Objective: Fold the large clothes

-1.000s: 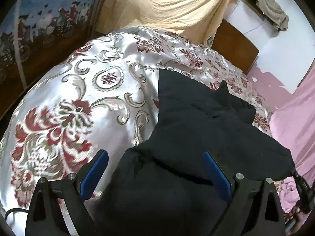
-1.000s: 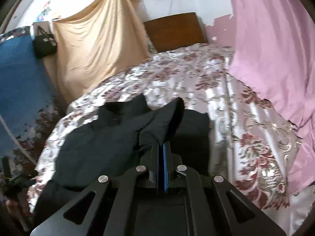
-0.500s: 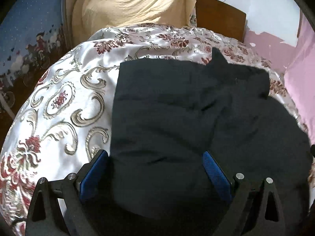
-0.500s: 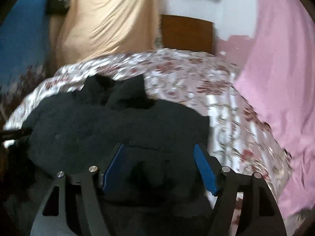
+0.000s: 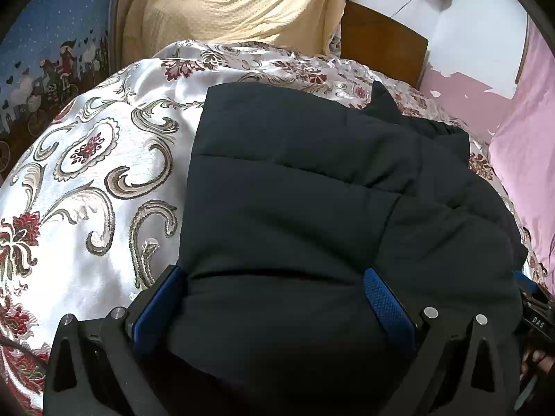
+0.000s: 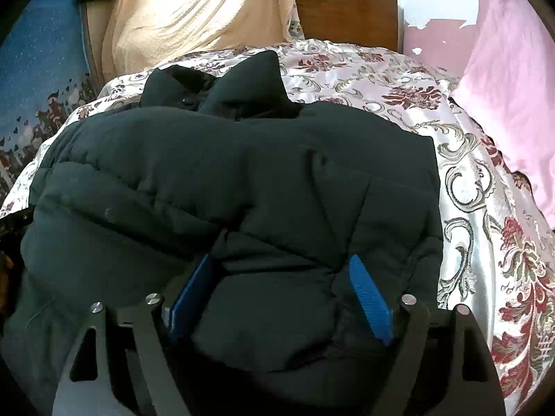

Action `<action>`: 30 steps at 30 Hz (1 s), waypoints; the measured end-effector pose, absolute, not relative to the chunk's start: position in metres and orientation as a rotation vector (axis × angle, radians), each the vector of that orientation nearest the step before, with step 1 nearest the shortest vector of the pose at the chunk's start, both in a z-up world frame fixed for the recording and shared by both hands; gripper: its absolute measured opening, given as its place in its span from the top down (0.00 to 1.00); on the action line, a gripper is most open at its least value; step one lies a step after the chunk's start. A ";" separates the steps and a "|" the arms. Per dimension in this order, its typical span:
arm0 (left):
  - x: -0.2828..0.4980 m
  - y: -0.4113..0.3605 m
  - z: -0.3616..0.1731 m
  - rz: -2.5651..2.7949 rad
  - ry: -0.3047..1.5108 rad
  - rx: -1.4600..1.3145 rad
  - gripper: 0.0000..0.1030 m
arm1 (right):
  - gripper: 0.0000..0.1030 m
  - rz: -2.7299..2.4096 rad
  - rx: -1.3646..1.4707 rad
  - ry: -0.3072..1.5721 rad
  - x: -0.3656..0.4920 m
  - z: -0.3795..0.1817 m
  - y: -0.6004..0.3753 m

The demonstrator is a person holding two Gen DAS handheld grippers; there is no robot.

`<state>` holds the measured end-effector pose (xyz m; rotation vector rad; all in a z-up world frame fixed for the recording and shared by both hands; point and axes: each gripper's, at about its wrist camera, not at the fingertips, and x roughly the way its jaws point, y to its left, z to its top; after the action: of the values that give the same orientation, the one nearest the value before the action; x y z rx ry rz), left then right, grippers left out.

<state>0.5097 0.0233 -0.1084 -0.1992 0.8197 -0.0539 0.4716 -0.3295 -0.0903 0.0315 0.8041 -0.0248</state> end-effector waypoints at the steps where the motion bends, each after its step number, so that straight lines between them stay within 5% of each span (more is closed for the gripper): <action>1: 0.509 0.023 -0.109 -0.053 0.818 -0.199 0.00 | 0.21 -0.026 0.033 0.806 0.472 -0.092 -0.330; 16: 0.511 0.023 -0.109 -0.051 0.813 -0.209 0.00 | 0.02 -0.058 0.068 0.830 0.483 -0.101 -0.336; 30: 0.509 0.028 -0.111 -0.068 0.816 -0.240 0.00 | 0.01 0.004 0.165 0.822 0.484 -0.109 -0.350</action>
<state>0.5090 0.0281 -0.1107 -0.2400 0.8158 -0.0678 0.4836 -0.3496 -0.1088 0.1645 0.8215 0.0040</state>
